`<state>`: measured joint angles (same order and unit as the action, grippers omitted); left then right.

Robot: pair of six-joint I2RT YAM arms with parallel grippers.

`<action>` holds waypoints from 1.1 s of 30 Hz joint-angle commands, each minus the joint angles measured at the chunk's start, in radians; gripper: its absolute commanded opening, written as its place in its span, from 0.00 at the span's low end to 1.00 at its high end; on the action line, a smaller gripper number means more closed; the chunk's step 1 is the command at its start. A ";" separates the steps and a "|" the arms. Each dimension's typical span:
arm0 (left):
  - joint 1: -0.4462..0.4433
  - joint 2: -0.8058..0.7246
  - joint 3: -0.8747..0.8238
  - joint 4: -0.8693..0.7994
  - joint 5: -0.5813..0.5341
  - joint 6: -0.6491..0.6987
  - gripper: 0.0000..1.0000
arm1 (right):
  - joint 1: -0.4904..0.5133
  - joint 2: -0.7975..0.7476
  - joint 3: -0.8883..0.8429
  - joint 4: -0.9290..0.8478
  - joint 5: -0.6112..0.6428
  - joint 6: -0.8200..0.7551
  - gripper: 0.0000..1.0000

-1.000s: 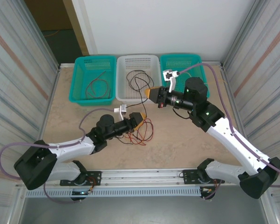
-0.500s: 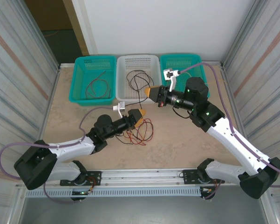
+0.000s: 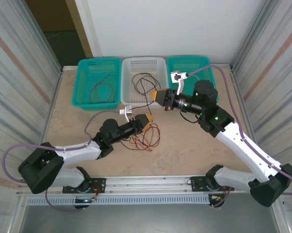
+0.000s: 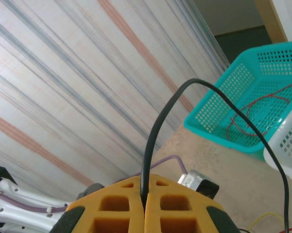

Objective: Untangle the cables

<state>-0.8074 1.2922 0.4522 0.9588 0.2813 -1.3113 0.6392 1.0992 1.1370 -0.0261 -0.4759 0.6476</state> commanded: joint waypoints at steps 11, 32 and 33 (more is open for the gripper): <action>-0.004 0.034 0.057 0.071 0.055 0.015 0.44 | 0.000 0.017 0.003 0.051 -0.028 0.043 0.00; -0.371 -0.178 0.143 -0.538 -0.507 0.944 0.00 | -0.092 0.161 0.229 -0.101 -0.006 0.098 0.00; -0.372 -0.183 0.132 -0.527 -0.521 0.946 0.00 | -0.096 0.166 0.234 -0.100 -0.014 0.101 0.00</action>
<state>-1.1683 1.1286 0.5831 0.5232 -0.0425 -0.5964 0.5598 1.2510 1.3304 -0.1078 -0.4725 0.7265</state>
